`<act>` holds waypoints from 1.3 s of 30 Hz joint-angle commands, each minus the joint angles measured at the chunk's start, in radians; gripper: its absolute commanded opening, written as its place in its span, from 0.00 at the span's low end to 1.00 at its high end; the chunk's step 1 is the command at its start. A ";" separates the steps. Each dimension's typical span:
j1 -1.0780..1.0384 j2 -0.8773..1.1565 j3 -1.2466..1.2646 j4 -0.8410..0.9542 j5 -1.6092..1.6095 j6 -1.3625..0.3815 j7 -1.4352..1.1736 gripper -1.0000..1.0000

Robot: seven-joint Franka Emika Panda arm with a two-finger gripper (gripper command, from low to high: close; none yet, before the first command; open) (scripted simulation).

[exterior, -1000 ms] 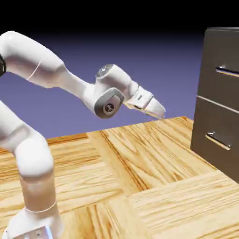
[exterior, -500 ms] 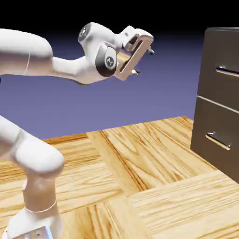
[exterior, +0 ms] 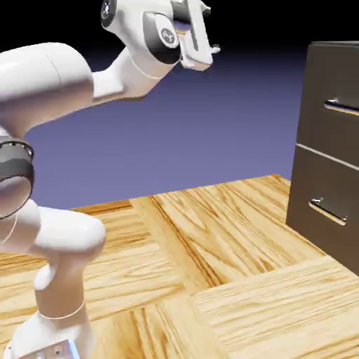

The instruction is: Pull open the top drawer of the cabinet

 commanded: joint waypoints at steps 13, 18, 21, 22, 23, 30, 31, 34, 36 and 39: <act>0.372 -0.142 -0.211 0.223 -0.435 -0.092 -0.565 0.50; 0.515 -0.196 -0.292 0.309 -0.603 -0.128 -0.783 0.50; 0.601 -0.229 -0.341 0.361 -0.703 -0.149 -0.913 0.50; 0.629 -0.240 -0.357 0.378 -0.737 -0.156 -0.957 0.50; 0.658 -0.251 -0.373 0.395 -0.770 -0.163 -1.000 0.50; 0.858 -0.327 -0.487 0.515 -1.005 -0.213 -1.305 0.50; 0.887 -0.338 -0.503 0.532 -1.038 -0.220 -1.348 0.50; 0.973 -0.371 -0.551 0.584 -1.139 -0.241 -1.479 0.50; 1.030 -0.393 -0.584 0.618 -1.206 -0.255 -1.566 0.50; 1.116 -0.426 -0.633 0.670 -1.306 -0.277 -1.696 0.50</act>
